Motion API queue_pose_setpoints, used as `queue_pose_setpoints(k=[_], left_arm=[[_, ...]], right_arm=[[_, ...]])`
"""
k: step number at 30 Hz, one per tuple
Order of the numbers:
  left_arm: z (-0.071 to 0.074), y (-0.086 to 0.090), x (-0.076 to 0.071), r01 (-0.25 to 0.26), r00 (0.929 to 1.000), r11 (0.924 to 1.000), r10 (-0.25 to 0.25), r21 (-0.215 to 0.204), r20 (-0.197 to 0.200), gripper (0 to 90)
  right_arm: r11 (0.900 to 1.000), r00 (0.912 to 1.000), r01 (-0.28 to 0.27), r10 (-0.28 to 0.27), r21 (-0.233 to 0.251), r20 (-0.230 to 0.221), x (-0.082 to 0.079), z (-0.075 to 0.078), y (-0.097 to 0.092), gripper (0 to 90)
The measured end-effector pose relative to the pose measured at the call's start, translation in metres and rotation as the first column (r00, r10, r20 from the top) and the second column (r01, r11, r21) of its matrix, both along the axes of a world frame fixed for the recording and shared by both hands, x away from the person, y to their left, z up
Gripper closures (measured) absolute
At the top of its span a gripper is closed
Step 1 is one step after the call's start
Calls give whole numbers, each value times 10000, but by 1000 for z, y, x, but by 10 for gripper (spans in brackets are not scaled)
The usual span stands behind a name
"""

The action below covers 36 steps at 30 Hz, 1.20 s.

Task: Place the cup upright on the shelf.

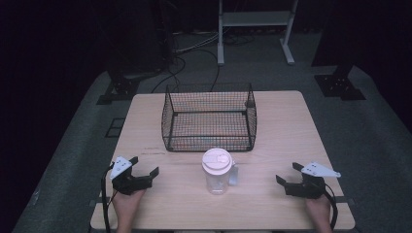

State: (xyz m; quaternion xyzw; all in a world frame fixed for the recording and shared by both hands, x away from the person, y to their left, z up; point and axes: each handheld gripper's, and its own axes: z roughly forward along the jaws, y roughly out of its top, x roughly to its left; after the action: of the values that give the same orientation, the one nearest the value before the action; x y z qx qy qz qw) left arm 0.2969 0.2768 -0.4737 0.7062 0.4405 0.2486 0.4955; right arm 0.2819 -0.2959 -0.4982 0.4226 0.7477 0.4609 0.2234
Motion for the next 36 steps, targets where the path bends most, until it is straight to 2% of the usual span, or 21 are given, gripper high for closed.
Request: queue_pose_setpoints(k=[16,22,24,31,33,36], left_arm=[[2,-7,-3,316,9994,9993,-318,188,142,13],[6,-16,-5,681,9971,9972,-691,296,327,13],[7,-21,-5,854,9956,9952,-871,488,342,13],[13,-33,-7,1365,9887,9887,-1399,613,541,13],[15,-38,-5,1635,9850,9835,-1671,767,432,13],[17,-40,-4,1718,9836,9818,-1755,806,411,13]], right_arm=[[10000,10000,-14,14,-6,55,0,0,0,129],[10000,10000,-22,22,-28,26,0,0,0,129],[10000,10000,17,-17,-54,13,0,0,1,129],[9999,10000,12,-12,-109,8,0,0,1,129],[9999,10000,-4,4,-121,-13,0,0,1,129],[9999,10000,-21,21,-108,-4,0,0,1,129]])
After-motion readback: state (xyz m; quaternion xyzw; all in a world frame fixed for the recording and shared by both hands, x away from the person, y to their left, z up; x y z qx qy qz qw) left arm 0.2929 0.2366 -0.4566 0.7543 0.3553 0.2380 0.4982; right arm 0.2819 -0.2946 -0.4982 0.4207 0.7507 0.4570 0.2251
